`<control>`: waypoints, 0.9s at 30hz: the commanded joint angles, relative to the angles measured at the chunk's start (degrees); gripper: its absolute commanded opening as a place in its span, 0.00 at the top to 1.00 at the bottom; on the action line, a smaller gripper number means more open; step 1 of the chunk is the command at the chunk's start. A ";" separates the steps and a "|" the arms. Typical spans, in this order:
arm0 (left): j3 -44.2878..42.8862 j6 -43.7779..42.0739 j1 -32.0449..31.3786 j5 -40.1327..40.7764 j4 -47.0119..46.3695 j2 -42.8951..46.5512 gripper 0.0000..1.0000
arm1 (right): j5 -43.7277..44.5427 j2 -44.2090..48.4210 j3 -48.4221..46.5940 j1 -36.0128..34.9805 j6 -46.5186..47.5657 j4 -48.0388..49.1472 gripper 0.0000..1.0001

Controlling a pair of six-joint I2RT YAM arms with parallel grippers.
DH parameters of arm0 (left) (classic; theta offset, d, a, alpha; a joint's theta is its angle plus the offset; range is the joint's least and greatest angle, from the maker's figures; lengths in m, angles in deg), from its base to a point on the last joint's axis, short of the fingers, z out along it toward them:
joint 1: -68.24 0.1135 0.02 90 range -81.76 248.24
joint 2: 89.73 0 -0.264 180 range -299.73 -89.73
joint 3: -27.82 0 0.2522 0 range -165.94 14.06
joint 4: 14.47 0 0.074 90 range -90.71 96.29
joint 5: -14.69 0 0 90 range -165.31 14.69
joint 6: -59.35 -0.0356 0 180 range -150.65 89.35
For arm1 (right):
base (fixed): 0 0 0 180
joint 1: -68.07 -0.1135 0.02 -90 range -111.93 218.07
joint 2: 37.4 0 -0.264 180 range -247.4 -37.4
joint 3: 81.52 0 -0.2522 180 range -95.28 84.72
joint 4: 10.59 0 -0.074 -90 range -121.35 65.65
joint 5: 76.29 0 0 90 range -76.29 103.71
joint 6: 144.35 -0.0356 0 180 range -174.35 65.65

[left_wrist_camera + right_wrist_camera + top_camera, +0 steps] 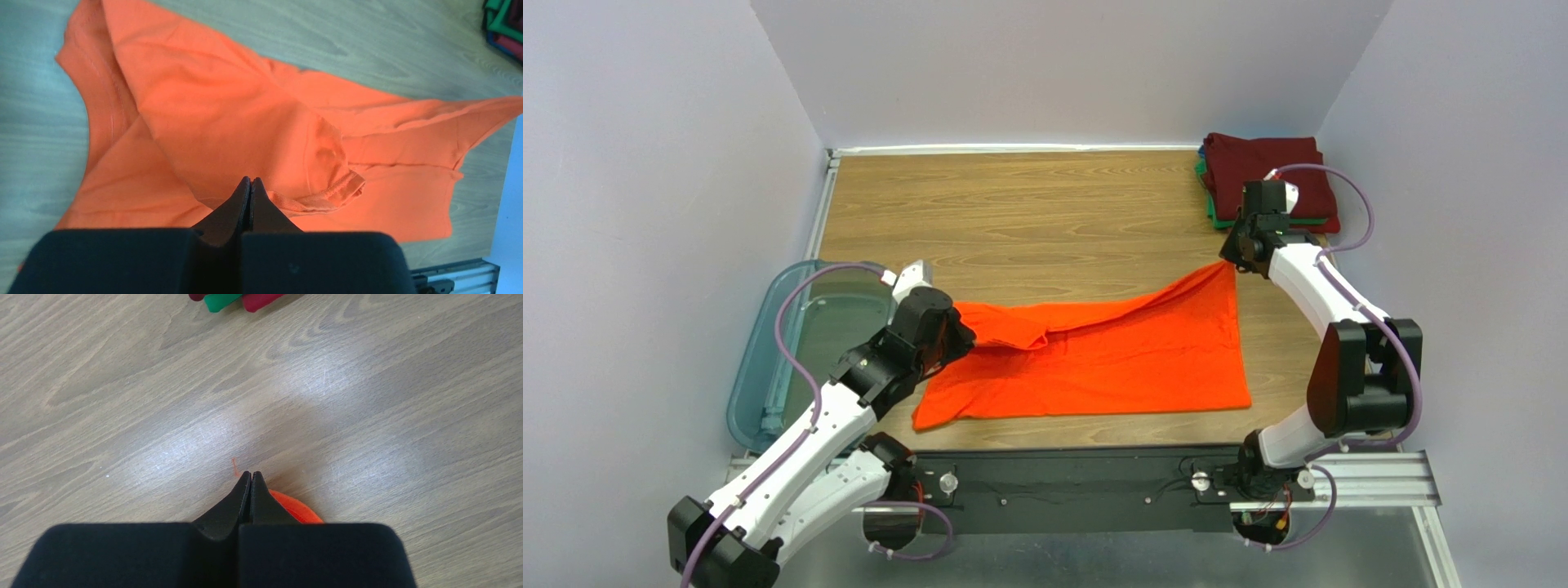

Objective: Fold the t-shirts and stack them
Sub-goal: Fold the tshirt

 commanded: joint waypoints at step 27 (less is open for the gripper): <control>5.15 13.52 -5.90 -2.16 9.69 3.55 1.00 | 3.16 11.45 11.47 0.24 0.39 -0.61 0.98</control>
